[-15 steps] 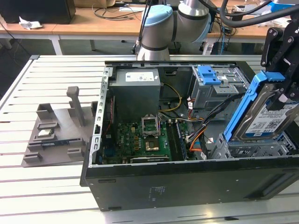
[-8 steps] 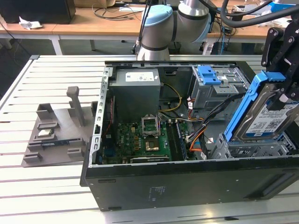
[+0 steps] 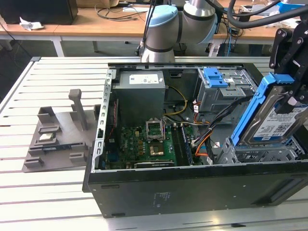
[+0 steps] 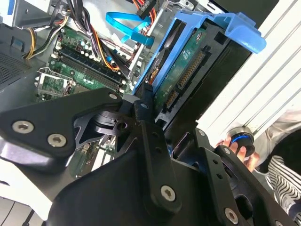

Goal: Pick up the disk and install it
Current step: 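Insert the disk into the insertion slot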

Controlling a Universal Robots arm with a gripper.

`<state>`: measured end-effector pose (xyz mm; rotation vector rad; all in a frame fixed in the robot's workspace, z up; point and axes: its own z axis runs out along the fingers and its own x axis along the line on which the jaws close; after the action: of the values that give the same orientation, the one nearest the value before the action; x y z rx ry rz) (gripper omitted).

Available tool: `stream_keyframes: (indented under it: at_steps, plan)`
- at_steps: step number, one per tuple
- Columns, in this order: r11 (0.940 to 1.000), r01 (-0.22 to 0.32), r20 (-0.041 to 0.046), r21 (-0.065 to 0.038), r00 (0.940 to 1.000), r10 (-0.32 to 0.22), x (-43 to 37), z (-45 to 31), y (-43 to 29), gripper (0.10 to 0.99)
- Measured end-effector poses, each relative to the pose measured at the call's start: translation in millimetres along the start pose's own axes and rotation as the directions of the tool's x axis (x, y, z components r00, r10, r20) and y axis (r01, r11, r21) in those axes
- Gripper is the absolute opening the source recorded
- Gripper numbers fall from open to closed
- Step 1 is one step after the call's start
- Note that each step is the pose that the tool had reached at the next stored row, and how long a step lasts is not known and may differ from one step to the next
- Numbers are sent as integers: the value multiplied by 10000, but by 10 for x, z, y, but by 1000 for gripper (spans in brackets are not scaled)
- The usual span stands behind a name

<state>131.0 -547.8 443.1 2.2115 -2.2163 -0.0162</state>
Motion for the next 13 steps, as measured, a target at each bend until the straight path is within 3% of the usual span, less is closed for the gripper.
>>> stream_keyframes:
  at_steps: [3, 13]
  plan:
    - [10000, 2, 178, 0, 9998, -2, -1, 1, 0, 369]
    - [10000, 2, 179, -6, 9998, -2, -15, 66, -35, 369]
